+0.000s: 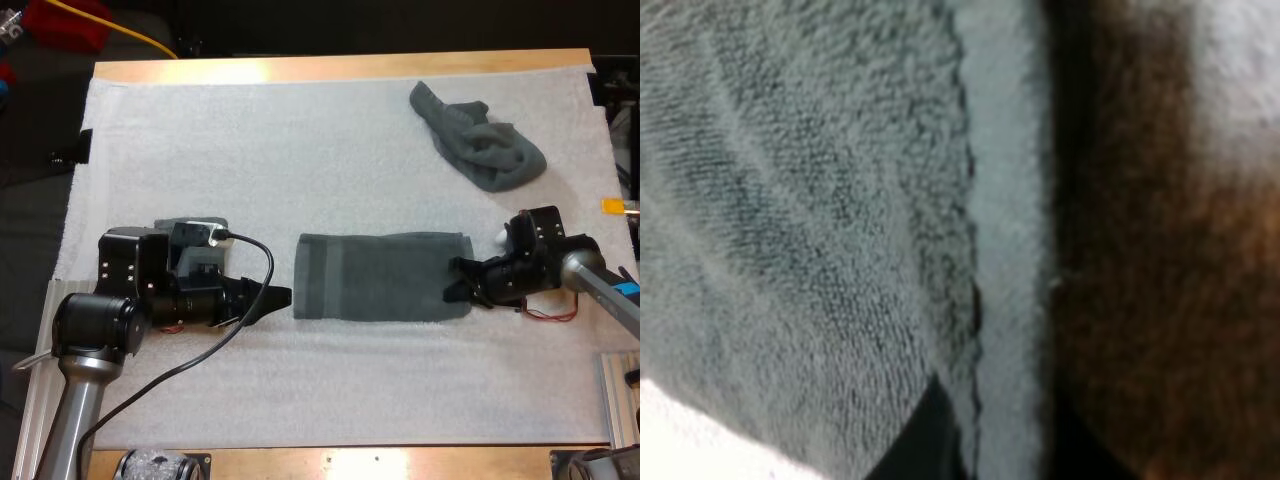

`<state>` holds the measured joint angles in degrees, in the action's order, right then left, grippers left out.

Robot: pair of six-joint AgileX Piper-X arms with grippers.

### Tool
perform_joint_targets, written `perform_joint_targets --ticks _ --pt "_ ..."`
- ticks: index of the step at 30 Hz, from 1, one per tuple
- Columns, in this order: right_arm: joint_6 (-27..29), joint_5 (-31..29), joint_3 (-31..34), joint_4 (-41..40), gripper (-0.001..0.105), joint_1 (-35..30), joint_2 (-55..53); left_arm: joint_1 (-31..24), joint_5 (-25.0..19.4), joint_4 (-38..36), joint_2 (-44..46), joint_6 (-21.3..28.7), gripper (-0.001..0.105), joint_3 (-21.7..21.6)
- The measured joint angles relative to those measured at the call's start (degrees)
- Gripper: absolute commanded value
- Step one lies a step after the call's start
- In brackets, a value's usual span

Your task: Pick towel from pile, fold and stack

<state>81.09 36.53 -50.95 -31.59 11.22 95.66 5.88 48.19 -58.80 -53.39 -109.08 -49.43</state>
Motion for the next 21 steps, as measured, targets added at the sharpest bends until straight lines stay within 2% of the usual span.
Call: perform_joint_targets --ticks 5,12,21 --pt "2.1 -8.7 0.3 -4.3 0.002 0.5 -3.7 0.0 0.0 -0.5 0.0 0.0 0.063 0.0" --pt "6.6 -24.3 0.6 -10.5 0.002 0.5 -10.3 0.0 0.1 -1.2 0.0 0.0 0.063 0.0" --pt "9.4 -43.4 0.6 -16.5 0.002 0.5 -18.3 0.0 0.1 -4.0 0.0 1.1 0.063 0.0"
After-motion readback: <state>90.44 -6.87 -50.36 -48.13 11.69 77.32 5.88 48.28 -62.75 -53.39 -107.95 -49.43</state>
